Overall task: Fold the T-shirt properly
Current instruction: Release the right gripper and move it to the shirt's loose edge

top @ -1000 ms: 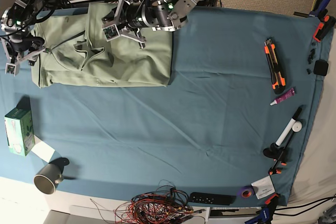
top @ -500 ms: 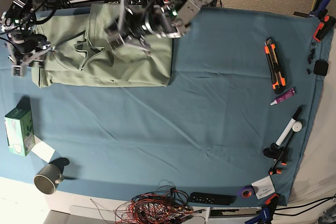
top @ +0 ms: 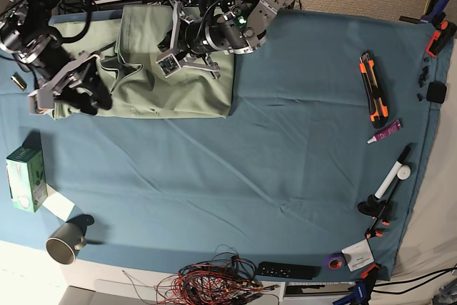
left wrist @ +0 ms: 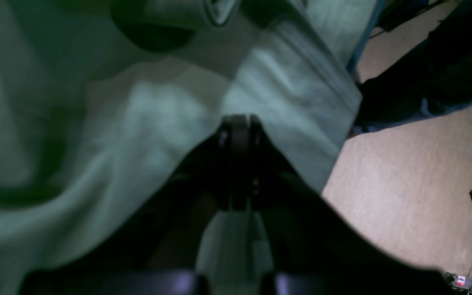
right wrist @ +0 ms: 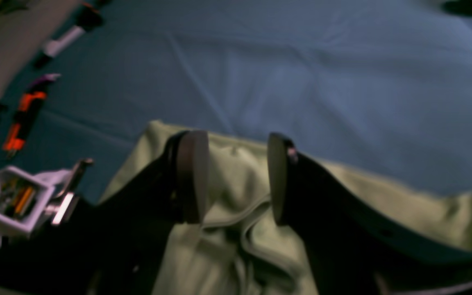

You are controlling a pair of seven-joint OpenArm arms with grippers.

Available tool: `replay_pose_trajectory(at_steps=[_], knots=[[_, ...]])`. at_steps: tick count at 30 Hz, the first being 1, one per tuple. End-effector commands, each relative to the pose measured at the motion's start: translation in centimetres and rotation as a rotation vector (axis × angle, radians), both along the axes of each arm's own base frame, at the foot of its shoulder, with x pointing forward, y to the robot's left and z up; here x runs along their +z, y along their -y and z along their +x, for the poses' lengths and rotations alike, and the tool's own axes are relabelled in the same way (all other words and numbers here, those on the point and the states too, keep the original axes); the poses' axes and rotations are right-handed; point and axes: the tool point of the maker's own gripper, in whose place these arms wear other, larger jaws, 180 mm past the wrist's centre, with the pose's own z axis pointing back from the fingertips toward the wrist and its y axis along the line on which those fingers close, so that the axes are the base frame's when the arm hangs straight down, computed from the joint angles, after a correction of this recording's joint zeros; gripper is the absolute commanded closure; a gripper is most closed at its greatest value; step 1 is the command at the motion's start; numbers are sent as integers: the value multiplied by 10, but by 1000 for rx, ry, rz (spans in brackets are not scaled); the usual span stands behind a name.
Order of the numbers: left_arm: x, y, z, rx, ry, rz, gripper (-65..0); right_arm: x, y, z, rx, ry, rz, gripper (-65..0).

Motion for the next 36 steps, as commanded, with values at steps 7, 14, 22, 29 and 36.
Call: replay_pose_trajectory(at_steps=[7,14,22,29,36], knots=[[15,8,7,21,28,-47,0,-35,-46,-34,155,-149,49,-241],[15,8,7,20,28,-46,0,-46,-76,-40,245,-184,65,0],[15,8,7,20,28,-47,0,-78,-62,-33,160,-212,-50,0],[15,8,7,20,27,-46,0,-108,-46,-13,79,-260,-55,0],[15,7,7,19,27,-44,0,-108,-30,24,39,-232,-104,0]])
